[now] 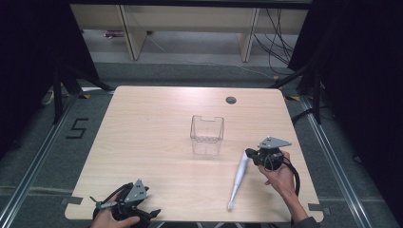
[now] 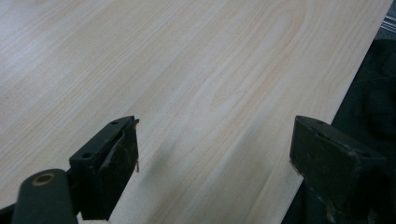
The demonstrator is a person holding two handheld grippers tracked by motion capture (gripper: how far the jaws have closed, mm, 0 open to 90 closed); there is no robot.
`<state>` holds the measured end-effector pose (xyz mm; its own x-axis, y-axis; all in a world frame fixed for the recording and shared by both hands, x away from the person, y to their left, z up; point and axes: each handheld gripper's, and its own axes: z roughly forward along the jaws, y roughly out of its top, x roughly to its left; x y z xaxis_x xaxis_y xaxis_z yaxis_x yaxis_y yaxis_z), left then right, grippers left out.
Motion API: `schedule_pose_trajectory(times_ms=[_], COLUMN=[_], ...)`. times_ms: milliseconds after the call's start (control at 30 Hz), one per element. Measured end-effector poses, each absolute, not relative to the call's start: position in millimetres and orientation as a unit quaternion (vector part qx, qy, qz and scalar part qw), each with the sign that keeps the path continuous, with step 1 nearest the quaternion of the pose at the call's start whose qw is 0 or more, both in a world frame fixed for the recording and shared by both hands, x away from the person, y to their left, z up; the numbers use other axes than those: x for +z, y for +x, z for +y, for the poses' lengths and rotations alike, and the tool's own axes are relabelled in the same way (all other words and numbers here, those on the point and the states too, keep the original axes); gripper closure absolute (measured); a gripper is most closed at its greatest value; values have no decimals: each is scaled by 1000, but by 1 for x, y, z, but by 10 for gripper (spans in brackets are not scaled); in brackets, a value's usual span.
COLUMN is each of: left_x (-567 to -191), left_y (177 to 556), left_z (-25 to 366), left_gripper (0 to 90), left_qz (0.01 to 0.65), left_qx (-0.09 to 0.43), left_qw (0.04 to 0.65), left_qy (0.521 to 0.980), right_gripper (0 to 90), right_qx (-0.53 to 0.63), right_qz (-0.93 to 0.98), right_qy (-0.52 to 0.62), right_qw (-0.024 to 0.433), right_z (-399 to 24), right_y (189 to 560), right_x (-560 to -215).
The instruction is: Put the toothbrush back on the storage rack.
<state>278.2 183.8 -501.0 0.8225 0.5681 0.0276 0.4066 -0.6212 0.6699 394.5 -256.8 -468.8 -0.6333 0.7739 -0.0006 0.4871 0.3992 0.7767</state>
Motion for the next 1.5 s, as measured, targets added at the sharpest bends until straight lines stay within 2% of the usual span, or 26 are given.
schedule_pose_trajectory(times_ms=[133,167,200,467,533,867,1033,1067,1100,1500], left_x=[-501,-501,-501,-501,-501,-501,-502,-501,-501,-500], left_y=[278,278,278,278,279,278,279,278,278,278], left_z=[184,184,184,183,184,183,183,183,183,184], left_gripper=[148,148,148,148,149,148,148,148,148,148], left_qz=[277,273,273,273,270,272,273,273,270,270], left_qx=[119,120,120,119,115,118,115,114,118,121], left_qw=[341,340,340,338,334,338,336,336,339,340], left_qy=[891,892,892,893,895,893,894,894,894,893], right_gripper=[866,867,869,869,868,867,866,865,865,860], right_qx=[380,379,378,359,350,329,323,323,324,318], right_qz=[820,819,823,835,831,844,842,849,836,843], right_qy=[383,392,376,375,400,390,401,379,413,403], right_qw=[190,179,195,185,167,166,161,175,162,160], right_z=[-252,-249,-249,-240,-237,-244,-246,-248,-245,-261], right_y=[401,401,405,420,420,435,435,437,432,422], right_x=[-472,-471,-472,-478,-482,-488,-489,-489,-489,-488])
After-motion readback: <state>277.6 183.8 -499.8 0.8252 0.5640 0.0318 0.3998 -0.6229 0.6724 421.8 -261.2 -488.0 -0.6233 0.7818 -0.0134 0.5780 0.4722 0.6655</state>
